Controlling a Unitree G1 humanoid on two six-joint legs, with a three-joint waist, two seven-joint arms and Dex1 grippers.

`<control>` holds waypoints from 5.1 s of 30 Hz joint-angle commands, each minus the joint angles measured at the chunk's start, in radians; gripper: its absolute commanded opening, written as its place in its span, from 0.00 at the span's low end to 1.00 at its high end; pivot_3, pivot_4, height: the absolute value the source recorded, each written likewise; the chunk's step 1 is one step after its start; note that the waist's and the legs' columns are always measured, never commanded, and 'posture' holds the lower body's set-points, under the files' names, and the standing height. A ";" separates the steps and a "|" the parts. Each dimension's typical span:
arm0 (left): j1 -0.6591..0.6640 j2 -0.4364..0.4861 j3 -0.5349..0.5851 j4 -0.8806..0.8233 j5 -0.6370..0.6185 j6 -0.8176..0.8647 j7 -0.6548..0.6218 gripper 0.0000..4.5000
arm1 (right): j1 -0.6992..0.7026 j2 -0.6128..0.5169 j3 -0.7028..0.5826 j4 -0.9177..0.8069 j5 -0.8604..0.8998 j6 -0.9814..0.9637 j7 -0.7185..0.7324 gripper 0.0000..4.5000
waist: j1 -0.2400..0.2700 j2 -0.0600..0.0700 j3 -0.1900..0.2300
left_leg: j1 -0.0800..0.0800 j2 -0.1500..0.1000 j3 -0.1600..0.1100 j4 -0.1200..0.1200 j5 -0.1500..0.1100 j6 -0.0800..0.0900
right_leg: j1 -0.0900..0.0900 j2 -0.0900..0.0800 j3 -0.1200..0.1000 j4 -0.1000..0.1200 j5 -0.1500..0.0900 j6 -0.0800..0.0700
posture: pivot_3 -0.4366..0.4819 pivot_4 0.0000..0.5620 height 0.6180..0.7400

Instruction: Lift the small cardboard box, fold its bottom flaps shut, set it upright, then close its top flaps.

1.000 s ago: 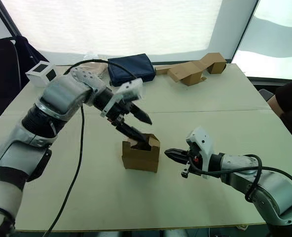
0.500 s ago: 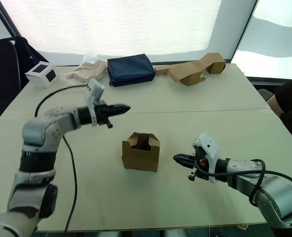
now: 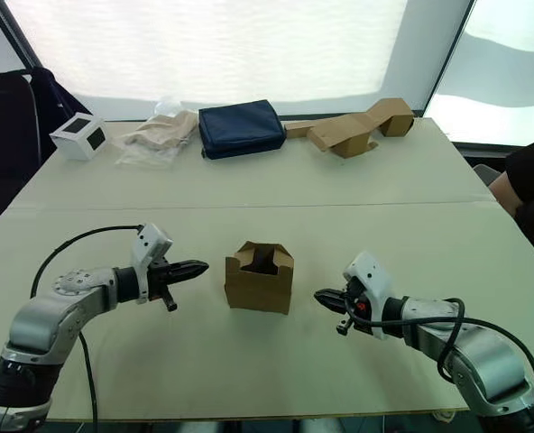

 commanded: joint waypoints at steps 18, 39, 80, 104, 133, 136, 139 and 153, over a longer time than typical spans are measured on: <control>0.077 -0.047 -0.142 -0.106 -0.021 -0.020 0.031 0.02 | -0.186 0.072 0.102 0.180 -0.131 -0.101 0.104 0.00 | 0.000 0.000 0.000 | 0.000 0.000 0.000 0.000 0.000 0.000 | 0.000 0.000 0.000 0.000 0.000 0.000 | 0.48 0.27 1.00; -0.258 0.082 -0.018 0.040 -0.223 0.067 -0.184 0.02 | -0.319 -0.046 -0.076 0.150 0.002 -0.026 0.265 0.00 | -0.001 0.000 0.000 | 0.000 0.000 0.000 0.000 0.000 0.000 | 0.000 0.001 -0.001 0.000 0.000 0.000 | 0.48 0.27 1.00; -0.246 0.011 -0.224 0.120 -0.025 -0.134 -0.201 0.02 | -0.521 0.069 0.164 0.367 -0.158 -0.114 0.425 0.00 | 0.001 0.000 0.000 | 0.000 0.000 0.000 0.000 0.000 0.000 | -0.001 0.001 -0.001 0.000 0.000 0.000 | 0.48 0.27 1.00; -0.444 0.075 -0.163 0.480 0.004 -0.223 -0.363 0.02 | -0.513 -0.074 -0.077 0.144 0.002 0.038 0.387 0.00 | 0.001 0.000 0.000 | -0.001 0.000 0.000 0.000 0.000 0.001 | -0.001 0.000 -0.001 -0.001 0.000 0.000 | 0.48 0.27 1.00; -0.526 -0.127 -0.220 0.822 0.141 -0.372 -0.532 0.02 | -0.460 -0.056 0.198 -0.143 -0.033 0.076 0.206 0.00 | 0.001 0.000 0.001 | -0.002 0.000 0.000 0.000 -0.001 0.001 | -0.002 0.001 -0.002 -0.002 0.000 0.000 | 0.48 0.27 1.00; -0.515 -0.127 -0.220 0.800 0.138 -0.360 -0.531 0.02 | -0.473 -0.051 0.210 -0.126 -0.048 0.065 0.216 0.00 | 0.001 0.000 0.001 | -0.002 0.000 -0.001 0.000 -0.001 0.001 | -0.002 0.001 -0.002 -0.001 0.000 0.000 | 0.48 0.27 1.00; -0.505 -0.123 -0.218 0.781 0.137 -0.339 -0.527 0.02 | -0.485 -0.042 0.218 -0.115 -0.056 0.064 0.221 0.00 | 0.000 0.000 0.001 | -0.002 0.000 -0.001 0.000 -0.001 0.001 | -0.002 0.001 -0.001 -0.001 0.000 0.000 | 0.48 0.27 1.00; -0.476 -0.123 -0.208 0.734 0.135 -0.318 -0.508 0.02 | -0.478 0.022 0.262 -0.012 -0.143 -0.002 0.217 0.00 | 0.000 0.000 0.001 | -0.002 0.000 0.000 0.000 -0.001 0.001 | -0.002 0.001 -0.002 -0.001 0.000 0.000 | 0.48 0.27 1.00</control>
